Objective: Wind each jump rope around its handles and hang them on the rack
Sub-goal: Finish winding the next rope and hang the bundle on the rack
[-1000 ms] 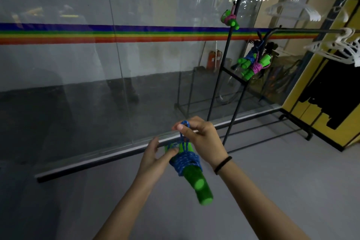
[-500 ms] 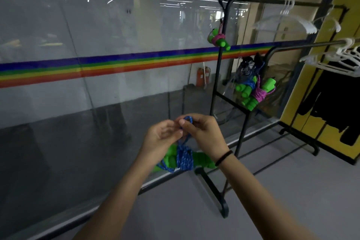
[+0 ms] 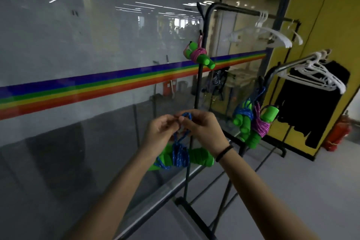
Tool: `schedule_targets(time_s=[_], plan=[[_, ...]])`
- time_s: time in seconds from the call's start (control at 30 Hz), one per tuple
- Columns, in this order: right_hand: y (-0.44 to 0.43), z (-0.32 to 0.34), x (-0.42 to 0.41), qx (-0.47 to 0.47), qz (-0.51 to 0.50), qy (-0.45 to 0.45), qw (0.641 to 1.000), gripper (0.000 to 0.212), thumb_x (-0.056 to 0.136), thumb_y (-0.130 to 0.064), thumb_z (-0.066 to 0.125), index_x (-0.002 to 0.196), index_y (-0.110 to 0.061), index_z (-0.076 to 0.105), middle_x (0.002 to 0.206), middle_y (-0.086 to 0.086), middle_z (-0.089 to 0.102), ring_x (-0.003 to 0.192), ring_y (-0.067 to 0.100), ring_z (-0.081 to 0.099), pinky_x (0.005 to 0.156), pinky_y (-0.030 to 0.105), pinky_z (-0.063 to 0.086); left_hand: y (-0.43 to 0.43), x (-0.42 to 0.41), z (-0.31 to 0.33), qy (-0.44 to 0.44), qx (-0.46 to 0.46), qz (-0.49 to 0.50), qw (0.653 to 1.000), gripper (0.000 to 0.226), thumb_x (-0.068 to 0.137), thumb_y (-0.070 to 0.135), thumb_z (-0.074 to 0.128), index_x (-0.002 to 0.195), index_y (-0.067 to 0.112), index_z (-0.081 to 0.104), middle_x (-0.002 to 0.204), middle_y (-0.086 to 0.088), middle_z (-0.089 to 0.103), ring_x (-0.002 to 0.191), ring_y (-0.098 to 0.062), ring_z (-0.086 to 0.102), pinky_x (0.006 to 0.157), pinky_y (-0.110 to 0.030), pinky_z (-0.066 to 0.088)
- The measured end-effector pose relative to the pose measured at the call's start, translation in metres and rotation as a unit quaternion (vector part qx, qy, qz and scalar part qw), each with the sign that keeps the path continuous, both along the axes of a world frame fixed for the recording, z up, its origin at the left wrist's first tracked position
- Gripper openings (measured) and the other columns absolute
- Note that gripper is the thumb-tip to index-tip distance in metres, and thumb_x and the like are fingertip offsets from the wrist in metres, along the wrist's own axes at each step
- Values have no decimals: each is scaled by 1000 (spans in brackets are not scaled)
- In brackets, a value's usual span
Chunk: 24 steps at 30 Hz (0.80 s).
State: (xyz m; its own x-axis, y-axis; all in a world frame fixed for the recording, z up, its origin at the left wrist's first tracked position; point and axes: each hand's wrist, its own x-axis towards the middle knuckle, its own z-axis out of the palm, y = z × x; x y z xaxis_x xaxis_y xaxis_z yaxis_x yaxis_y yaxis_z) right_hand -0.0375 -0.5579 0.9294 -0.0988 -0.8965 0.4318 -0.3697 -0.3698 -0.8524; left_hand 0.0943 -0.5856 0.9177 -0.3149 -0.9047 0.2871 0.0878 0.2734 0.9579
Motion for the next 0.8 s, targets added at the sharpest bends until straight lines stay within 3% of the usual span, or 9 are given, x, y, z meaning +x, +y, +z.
schedule_targets(time_s=[0.1, 0.2, 0.37, 0.57, 0.67, 0.7, 0.8], plan=[[-33, 8, -6, -2, -45, -4, 999, 14, 87, -15, 60, 94, -9, 70, 73, 0, 68, 64, 4, 62, 63, 22, 52, -43, -7, 11, 1, -12, -55, 998, 21, 89, 1, 51, 80, 16, 62, 73, -3, 64, 56, 3, 61, 55, -11, 48], [-61, 21, -7, -17, -84, 7, 996, 16, 87, -15, 58, 97, -8, 69, 75, 1, 68, 60, -1, 59, 59, 13, 47, -85, -11, 26, -12, -21, -100, 995, 19, 89, 4, 52, 81, 17, 63, 75, -3, 65, 60, 1, 62, 59, -15, 50], [-106, 41, -13, -51, -141, 15, 989, 19, 90, -15, 54, 100, -9, 69, 90, 17, 72, 77, 25, 67, 72, 38, 54, -148, -22, 49, -18, -72, -148, 986, 19, 88, 3, 54, 78, 16, 64, 63, 7, 65, 57, 3, 60, 57, -12, 47], [-165, 72, -25, -69, -185, 20, 980, 20, 90, -11, 53, 105, -6, 67, 87, 20, 68, 74, 24, 62, 72, 41, 54, -218, -40, 78, 2, -106, -160, 981, 8, 88, 12, 58, 82, 12, 63, 52, 12, 56, 46, 2, 47, 47, -13, 37], [-199, 101, -43, -99, -221, 29, 970, 18, 87, -11, 58, 100, -5, 68, 87, 21, 69, 76, 26, 65, 73, 43, 56, -252, -57, 104, 22, -120, -157, 980, 8, 88, 13, 58, 82, 13, 62, 60, 2, 54, 44, -1, 43, 43, -13, 35], [-210, 111, -52, -111, -230, 31, 966, 16, 86, -12, 59, 98, -6, 69, 84, 16, 70, 75, 23, 66, 71, 40, 58, -264, -64, 114, 24, -132, -149, 980, 7, 88, 14, 59, 83, 13, 62, 62, 1, 53, 43, 0, 44, 43, -13, 35], [-242, 147, -77, -153, -234, 61, 958, 14, 85, -10, 60, 96, -4, 67, 75, -4, 66, 60, -4, 61, 57, 12, 49, -296, -88, 149, 41, -177, -136, 974, 11, 88, 12, 59, 77, 16, 61, 66, 0, 54, 41, 3, 44, 42, -13, 36]])
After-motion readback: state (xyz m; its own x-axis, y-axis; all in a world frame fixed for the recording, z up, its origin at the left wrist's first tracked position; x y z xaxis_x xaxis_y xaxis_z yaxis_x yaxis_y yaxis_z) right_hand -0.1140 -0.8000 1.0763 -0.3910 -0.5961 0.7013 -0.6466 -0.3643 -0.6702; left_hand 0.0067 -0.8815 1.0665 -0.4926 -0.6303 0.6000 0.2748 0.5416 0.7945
